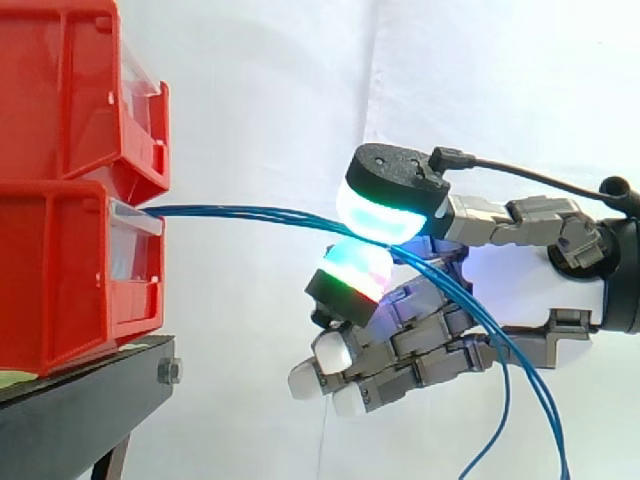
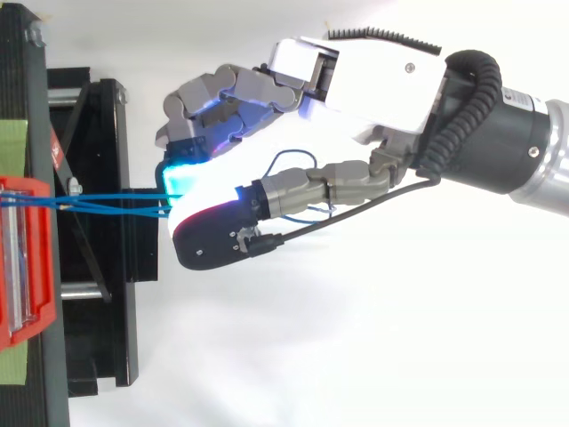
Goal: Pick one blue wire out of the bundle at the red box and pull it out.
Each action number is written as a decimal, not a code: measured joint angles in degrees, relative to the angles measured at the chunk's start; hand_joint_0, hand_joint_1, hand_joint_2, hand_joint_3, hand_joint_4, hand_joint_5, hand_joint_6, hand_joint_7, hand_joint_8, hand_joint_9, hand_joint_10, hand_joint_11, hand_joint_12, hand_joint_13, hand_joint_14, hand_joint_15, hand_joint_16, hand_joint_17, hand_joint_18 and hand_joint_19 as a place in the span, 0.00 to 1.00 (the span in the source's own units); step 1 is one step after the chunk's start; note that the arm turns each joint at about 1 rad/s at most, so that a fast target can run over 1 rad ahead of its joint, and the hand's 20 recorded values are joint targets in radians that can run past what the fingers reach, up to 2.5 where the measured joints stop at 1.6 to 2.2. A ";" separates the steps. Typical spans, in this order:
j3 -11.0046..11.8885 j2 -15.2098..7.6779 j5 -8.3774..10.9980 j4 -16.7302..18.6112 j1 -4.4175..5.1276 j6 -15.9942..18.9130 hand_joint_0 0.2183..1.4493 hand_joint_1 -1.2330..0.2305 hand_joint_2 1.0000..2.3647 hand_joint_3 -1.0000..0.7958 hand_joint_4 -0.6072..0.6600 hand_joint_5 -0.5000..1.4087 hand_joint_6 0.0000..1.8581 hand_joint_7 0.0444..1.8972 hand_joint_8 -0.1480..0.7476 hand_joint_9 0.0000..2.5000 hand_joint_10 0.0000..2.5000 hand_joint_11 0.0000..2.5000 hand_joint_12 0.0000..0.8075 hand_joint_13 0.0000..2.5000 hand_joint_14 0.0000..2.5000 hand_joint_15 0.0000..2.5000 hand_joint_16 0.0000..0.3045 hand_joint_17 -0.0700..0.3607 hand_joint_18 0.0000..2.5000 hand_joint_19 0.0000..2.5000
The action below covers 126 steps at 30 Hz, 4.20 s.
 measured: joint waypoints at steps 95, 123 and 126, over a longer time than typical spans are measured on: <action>0.00 0.00 0.01 0.09 0.00 0.00 0.38 0.20 0.01 0.38 0.74 0.22 0.28 0.76 0.46 0.35 0.01 0.21 0.46 0.17 0.00 0.06 0.19 0.46 0.14 0.13; 0.00 0.00 0.00 0.10 0.12 0.08 0.21 0.51 0.00 0.28 0.81 0.22 0.27 0.62 0.48 0.35 0.01 0.12 0.50 0.17 0.00 0.06 0.21 0.50 0.15 0.16; 0.00 0.00 0.00 0.10 0.10 0.08 0.25 0.49 0.00 0.32 0.78 0.22 0.27 0.63 0.47 0.36 0.01 0.15 0.48 0.17 0.00 0.06 0.20 0.48 0.14 0.17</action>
